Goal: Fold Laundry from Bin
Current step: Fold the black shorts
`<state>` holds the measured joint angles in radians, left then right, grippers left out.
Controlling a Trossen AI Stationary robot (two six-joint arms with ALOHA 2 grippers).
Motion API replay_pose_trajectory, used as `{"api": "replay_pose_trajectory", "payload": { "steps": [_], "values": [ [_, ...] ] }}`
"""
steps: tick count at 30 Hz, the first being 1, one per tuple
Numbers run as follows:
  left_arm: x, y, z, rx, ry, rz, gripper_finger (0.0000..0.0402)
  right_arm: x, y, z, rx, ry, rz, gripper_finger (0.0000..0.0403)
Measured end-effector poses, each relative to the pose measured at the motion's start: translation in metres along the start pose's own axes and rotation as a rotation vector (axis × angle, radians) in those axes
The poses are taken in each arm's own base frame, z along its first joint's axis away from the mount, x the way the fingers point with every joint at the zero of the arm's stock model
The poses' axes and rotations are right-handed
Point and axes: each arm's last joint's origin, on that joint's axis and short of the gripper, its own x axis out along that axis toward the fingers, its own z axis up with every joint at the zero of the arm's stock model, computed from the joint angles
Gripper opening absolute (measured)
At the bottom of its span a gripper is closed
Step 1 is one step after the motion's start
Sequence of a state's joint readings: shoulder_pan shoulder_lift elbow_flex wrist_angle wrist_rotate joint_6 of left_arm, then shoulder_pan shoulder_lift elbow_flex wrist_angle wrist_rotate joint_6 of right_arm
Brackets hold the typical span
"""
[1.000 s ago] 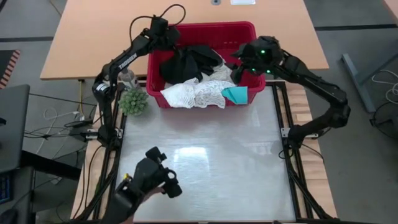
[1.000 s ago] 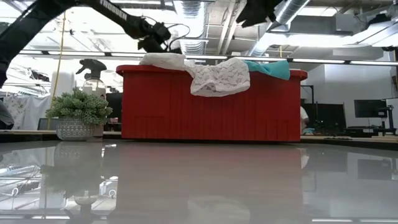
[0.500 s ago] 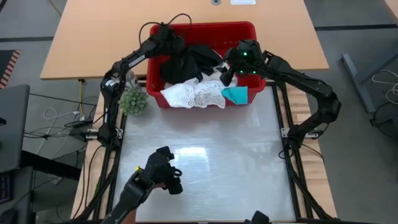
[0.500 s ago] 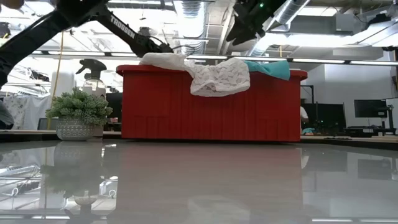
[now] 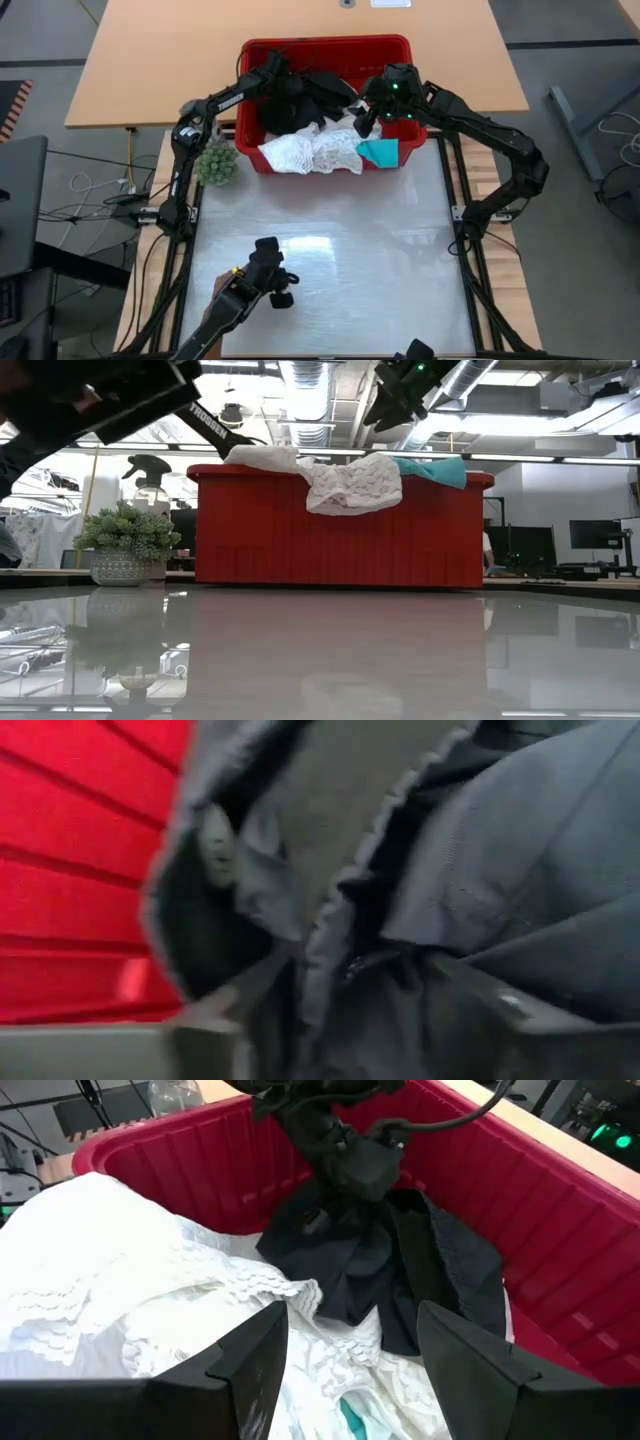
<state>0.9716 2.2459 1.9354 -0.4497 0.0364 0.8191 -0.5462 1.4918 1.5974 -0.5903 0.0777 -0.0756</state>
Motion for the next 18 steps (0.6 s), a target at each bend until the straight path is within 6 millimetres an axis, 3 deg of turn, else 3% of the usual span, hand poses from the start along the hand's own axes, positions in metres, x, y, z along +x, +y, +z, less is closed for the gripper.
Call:
{"api": "replay_pose_trajectory", "payload": {
  "steps": [5, 10, 18],
  "values": [
    [0.0, 0.002, 0.0, -0.001, 0.002, 0.026, 0.002, 0.0, 0.0, 0.0, 0.008, 0.0, 0.0, 0.0249],
    [-0.006, -0.001, 0.008, 0.026, 0.069, 0.075, 0.0004, 0.0, -0.002, 0.0, 0.005, -0.002, -0.009, 0.0249],
    [-0.048, 0.017, 0.047, 0.031, 0.041, 0.139, 0.0002, 0.001, -0.019, 0.002, 0.021, -0.03, -0.082, 0.0249]
  ]
}}
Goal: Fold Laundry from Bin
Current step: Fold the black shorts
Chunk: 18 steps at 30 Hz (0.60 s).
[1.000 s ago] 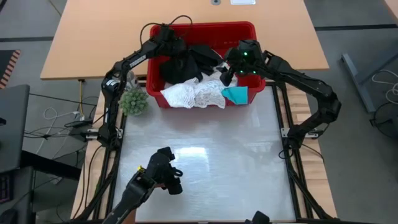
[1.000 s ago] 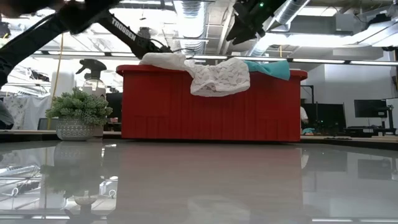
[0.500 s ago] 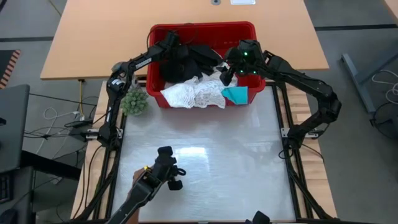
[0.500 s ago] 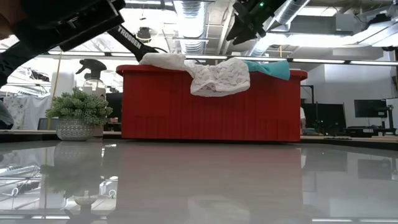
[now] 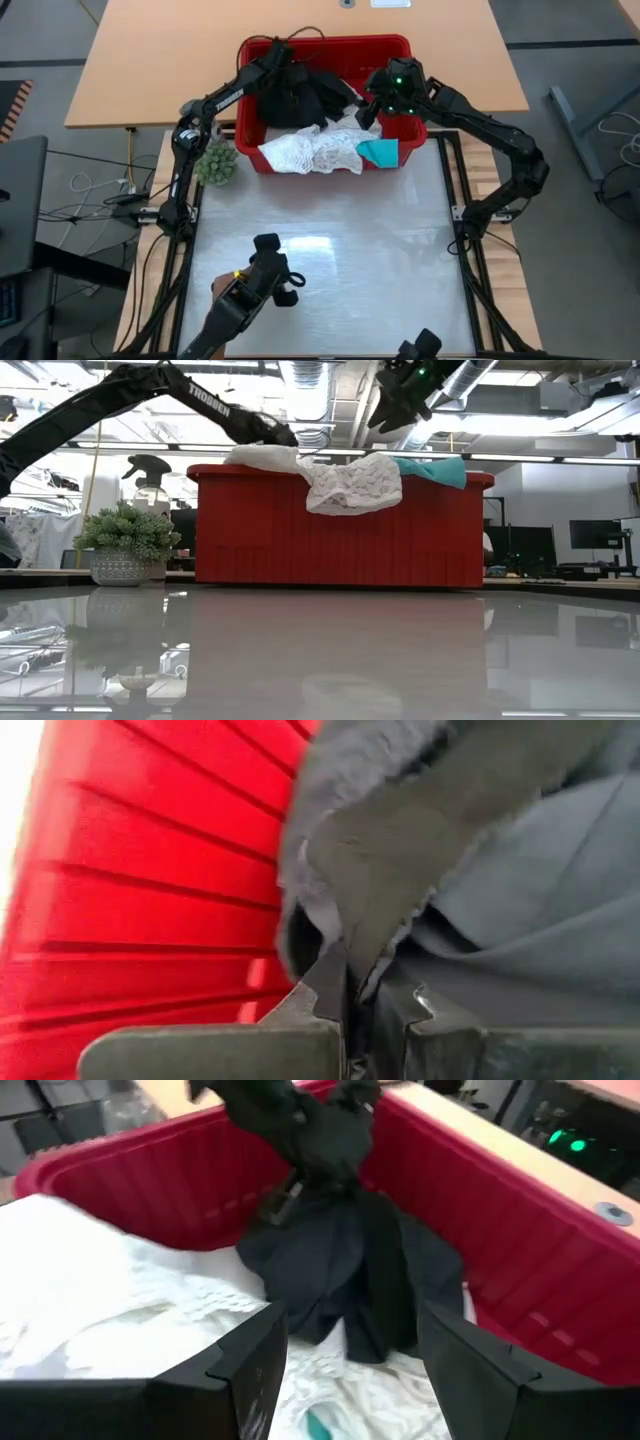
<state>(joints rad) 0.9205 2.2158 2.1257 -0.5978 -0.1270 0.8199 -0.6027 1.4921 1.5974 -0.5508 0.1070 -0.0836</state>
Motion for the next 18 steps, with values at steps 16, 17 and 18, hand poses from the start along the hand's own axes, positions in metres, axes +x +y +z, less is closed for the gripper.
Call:
{"api": "replay_pose_trajectory", "payload": {
  "steps": [16, 17, 18],
  "values": [
    [-0.091, 0.036, 0.044, 0.033, -0.082, 0.166, 0.0, 0.002, -0.041, -0.004, -0.122, 0.008, -0.09, 0.0249],
    [-0.096, 0.036, 0.046, 0.036, -0.084, 0.174, 0.0, 0.002, -0.042, -0.004, -0.133, 0.006, -0.074, 0.0249],
    [-0.101, 0.035, 0.048, 0.037, -0.095, 0.178, 0.0, 0.002, -0.041, -0.004, -0.145, 0.003, -0.06, 0.0249]
  ]
}}
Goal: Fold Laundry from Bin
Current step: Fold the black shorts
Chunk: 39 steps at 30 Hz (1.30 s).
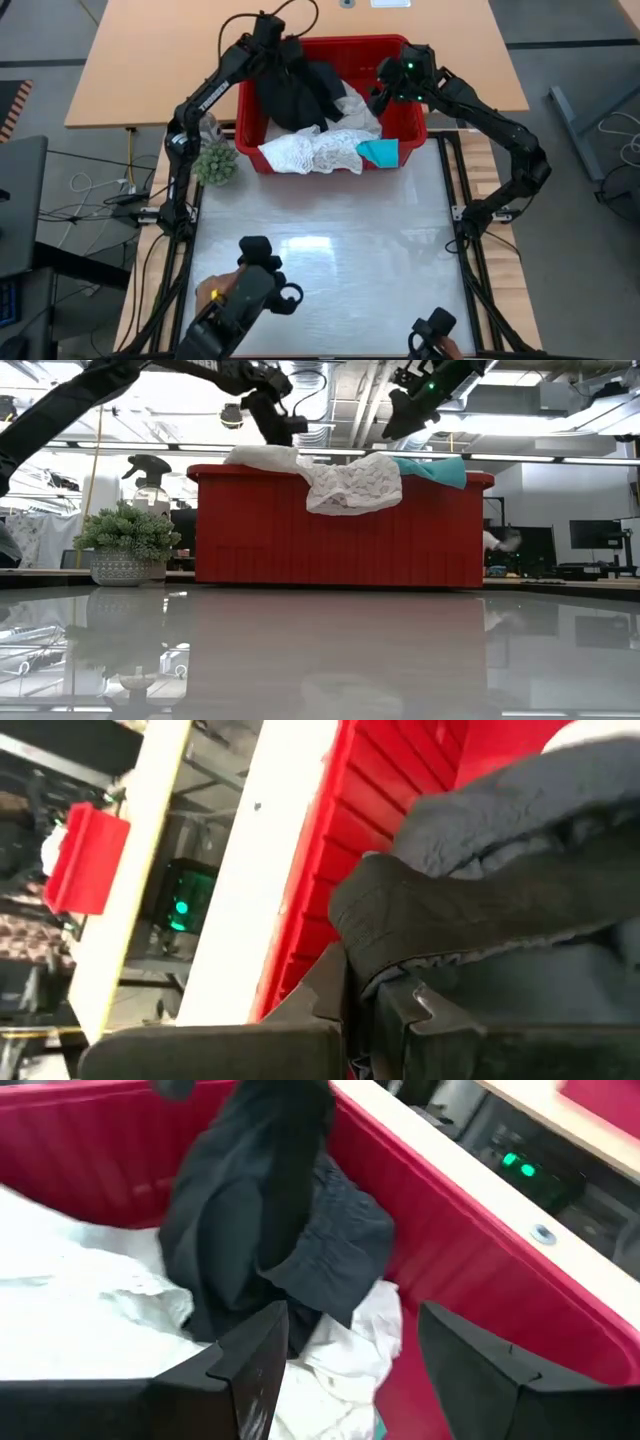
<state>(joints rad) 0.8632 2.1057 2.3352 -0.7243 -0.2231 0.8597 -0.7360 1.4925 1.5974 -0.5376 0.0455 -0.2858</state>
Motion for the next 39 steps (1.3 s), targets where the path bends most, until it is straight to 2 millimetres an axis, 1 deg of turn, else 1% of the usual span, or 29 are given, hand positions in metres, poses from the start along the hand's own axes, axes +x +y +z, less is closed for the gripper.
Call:
{"api": "replay_pose_trajectory", "payload": {
  "steps": [5, 8, 11, 14, 17, 20, 23, 26, 30, 36, 39],
  "values": [
    [-0.029, 0.005, 0.016, 0.0, -0.067, 0.034, 0.0, 0.0, 0.002, 0.004, -0.034, -0.039, 0.023, 0.0249],
    [-0.038, 0.004, 0.024, -0.004, -0.099, 0.044, 0.0, 0.001, 0.005, 0.011, 0.019, -0.113, 0.036, 0.0249],
    [-0.043, 0.002, 0.029, -0.003, -0.12, 0.045, 0.0, 0.01, 0.011, 0.016, 0.114, -0.16, 0.048, 0.0249],
    [-0.045, -0.001, 0.033, 0.002, -0.128, 0.04, 0.0, 0.03, 0.021, 0.014, 0.183, -0.156, 0.074, 0.0249],
    [-0.046, -0.004, 0.035, 0.005, -0.134, 0.036, 0.0, 0.054, 0.032, 0.007, 0.196, -0.108, 0.063, 0.0249],
    [-0.046, -0.004, 0.037, 0.005, -0.137, 0.035, 0.0, 0.073, 0.043, -0.001, 0.216, -0.063, 0.063, 0.0249],
    [-0.046, -0.004, 0.036, 0.004, -0.129, 0.041, 0.0, 0.088, 0.052, -0.006, 0.215, -0.043, 0.062, 0.0249],
    [-0.046, -0.004, 0.036, -0.006, -0.123, 0.046, 0.0, 0.098, 0.059, -0.01, 0.209, -0.028, 0.015, 0.0249],
    [-0.047, -0.006, 0.038, -0.017, -0.128, 0.041, 0.0, 0.113, 0.062, -0.015, 0.211, -0.03, 0.007, 0.0249],
    [-0.047, -0.006, 0.038, -0.015, -0.128, 0.041, 0.0, 0.132, 0.056, -0.029, 0.214, 0.023, -0.076, 0.0248],
    [-0.047, -0.007, 0.038, -0.017, -0.129, 0.038, 0.0, 0.138, 0.054, -0.035, 0.217, 0.044, -0.087, 0.0237]
  ]
}}
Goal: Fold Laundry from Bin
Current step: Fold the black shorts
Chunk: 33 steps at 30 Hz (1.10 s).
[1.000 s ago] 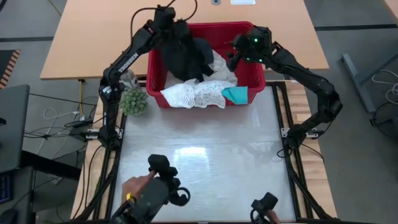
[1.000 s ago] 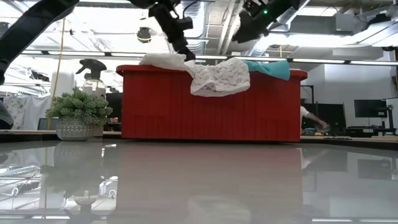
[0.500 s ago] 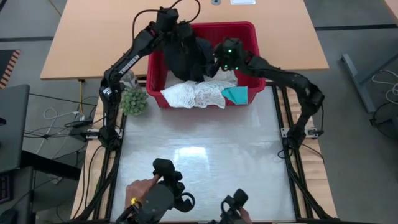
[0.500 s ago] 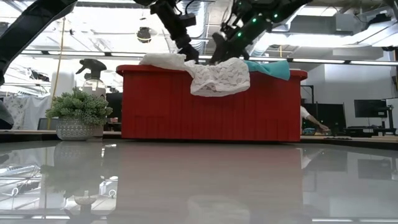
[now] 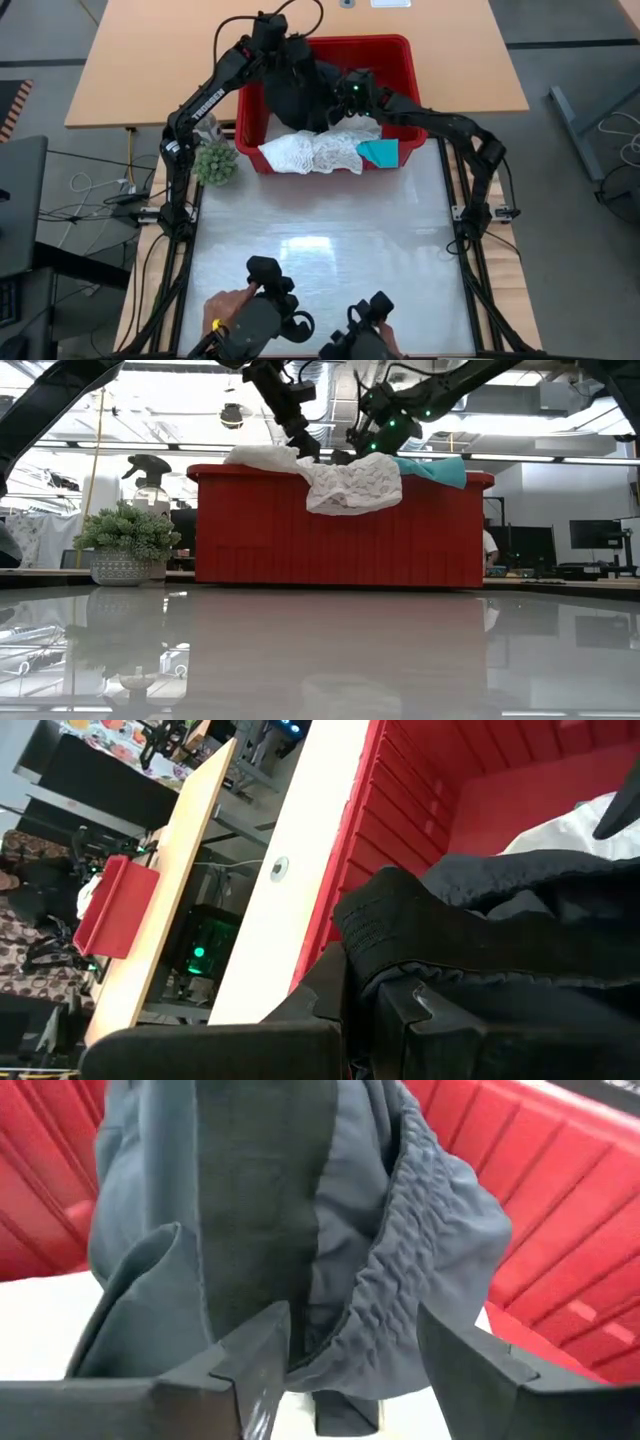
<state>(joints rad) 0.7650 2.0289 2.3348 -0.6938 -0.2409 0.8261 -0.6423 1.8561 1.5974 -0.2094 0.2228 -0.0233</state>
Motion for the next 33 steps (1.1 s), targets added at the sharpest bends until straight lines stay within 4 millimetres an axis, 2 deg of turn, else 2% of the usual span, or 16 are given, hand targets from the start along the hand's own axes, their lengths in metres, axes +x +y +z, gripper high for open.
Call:
{"api": "replay_pose_trajectory", "payload": {
  "steps": [4, 6, 8, 10, 14, 20, 27, 33],
  "values": [
    [0.0, -0.001, 0.0, 0.001, -0.01, -0.024, 0.0, 0.001, -0.007, 0.0, 0.009, 0.002, -0.015, 0.0183],
    [0.0, -0.002, 0.0, 0.003, -0.009, -0.032, 0.0, 0.002, -0.011, -0.001, 0.032, 0.007, -0.037, 0.0131],
    [0.0, -0.003, -0.001, 0.006, -0.003, -0.041, 0.0, 0.003, -0.016, -0.002, 0.049, 0.018, -0.041, 0.0058],
    [0.0, -0.004, -0.001, 0.007, -0.003, -0.053, 0.0, 0.003, -0.021, -0.003, 0.043, 0.035, -0.032, 0.0022],
    [0.0, -0.007, -0.004, 0.037, 0.016, -0.088, 0.0, -0.002, -0.028, 0.004, 0.027, 0.077, -0.043, 0.0018],
    [-0.002, -0.011, -0.003, 0.153, 0.099, -0.047, 0.0, -0.034, -0.039, 0.059, -0.045, -0.001, -0.057, 0.0018],
    [-0.014, -0.012, 0.007, 0.3, 0.131, 0.008, 0.0, -0.095, -0.053, 0.123, -0.107, -0.153, -0.133, 0.0018],
    [-0.053, 0.007, 0.022, 0.361, 0.112, 0.162, 0.0, -0.146, -0.063, 0.151, -0.133, -0.237, -0.222, 0.0018]
  ]
}}
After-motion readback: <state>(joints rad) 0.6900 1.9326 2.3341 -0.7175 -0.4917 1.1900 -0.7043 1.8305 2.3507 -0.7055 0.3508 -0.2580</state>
